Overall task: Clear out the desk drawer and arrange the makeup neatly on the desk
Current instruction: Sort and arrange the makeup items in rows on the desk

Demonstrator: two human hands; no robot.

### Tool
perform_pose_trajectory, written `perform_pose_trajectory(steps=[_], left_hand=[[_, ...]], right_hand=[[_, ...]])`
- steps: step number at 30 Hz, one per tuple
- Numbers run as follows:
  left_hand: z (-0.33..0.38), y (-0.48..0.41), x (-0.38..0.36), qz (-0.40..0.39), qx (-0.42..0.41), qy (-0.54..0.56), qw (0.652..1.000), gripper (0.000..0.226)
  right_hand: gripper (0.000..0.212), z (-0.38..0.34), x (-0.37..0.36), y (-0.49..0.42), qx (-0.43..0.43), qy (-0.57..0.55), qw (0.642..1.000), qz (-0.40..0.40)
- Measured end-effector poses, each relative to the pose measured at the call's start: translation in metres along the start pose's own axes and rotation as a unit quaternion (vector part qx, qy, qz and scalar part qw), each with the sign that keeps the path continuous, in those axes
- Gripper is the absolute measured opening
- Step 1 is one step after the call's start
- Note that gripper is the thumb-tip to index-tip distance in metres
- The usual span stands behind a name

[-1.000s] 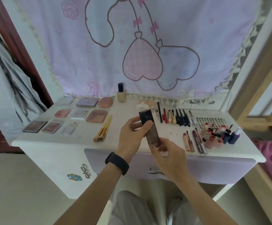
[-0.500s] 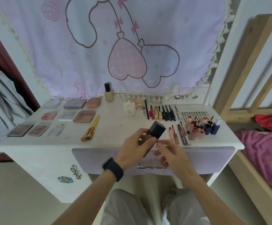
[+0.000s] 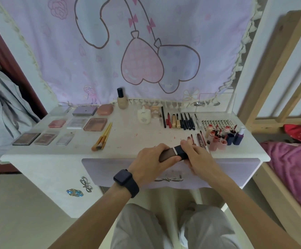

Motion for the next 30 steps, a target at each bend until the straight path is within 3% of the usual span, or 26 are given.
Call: perform_pose_trajectory(steps=[6, 9, 13, 16, 18, 19, 22, 25, 28, 30], left_hand=[[0.006, 0.005, 0.005, 0.002, -0.039, -0.037, 0.999, 0.044], [0.002, 0.004, 0.01, -0.019, -0.035, -0.025, 0.999, 0.04], [0.003, 0.005, 0.009, -0.016, -0.038, -0.022, 0.999, 0.038], [-0.009, 0.011, 0.019, 0.002, 0.007, 0.062, 0.998, 0.034], [-0.025, 0.02, 0.033, 0.036, 0.047, 0.129, 0.99, 0.039], [-0.032, 0.023, 0.039, 0.057, 0.062, 0.153, 0.985, 0.041], [-0.042, 0.023, 0.046, 0.122, 0.1, 0.267, 0.951, 0.035], [-0.036, 0.021, 0.042, 0.139, 0.122, 0.382, 0.905, 0.042], [-0.032, 0.023, 0.034, 0.134, 0.118, 0.48, 0.859, 0.046], [-0.031, 0.021, 0.032, 0.129, 0.113, 0.53, 0.83, 0.043]], right_hand=[[0.058, -0.011, 0.005, 0.002, 0.062, 0.099, 0.993, 0.031], [0.058, -0.013, 0.006, 0.002, 0.086, 0.105, 0.99, 0.021], [0.054, -0.02, 0.002, 0.002, 0.106, 0.141, 0.982, 0.067], [0.062, -0.022, 0.031, -0.001, 0.085, 0.089, 0.981, 0.152], [0.067, -0.02, 0.066, -0.004, 0.038, 0.002, 0.975, 0.22], [0.062, -0.02, 0.074, -0.006, 0.022, -0.062, 0.974, 0.217], [0.039, -0.021, 0.053, -0.01, -0.003, -0.252, 0.963, 0.093], [0.043, -0.021, 0.014, -0.003, -0.054, -0.447, 0.887, -0.101], [0.045, -0.024, -0.003, 0.011, -0.045, -0.502, 0.826, -0.251], [0.039, -0.024, -0.006, 0.017, -0.032, -0.519, 0.799, -0.302]])
Point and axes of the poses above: each hand's wrist, its own y-axis away from the middle knuckle, its own x-axis out of the back of the hand, z = x × y, the point moved 6 cm from there along -y, towards the middle knuckle, and after that the axes turned 7 degrees about -x, right-handed, at the moved point
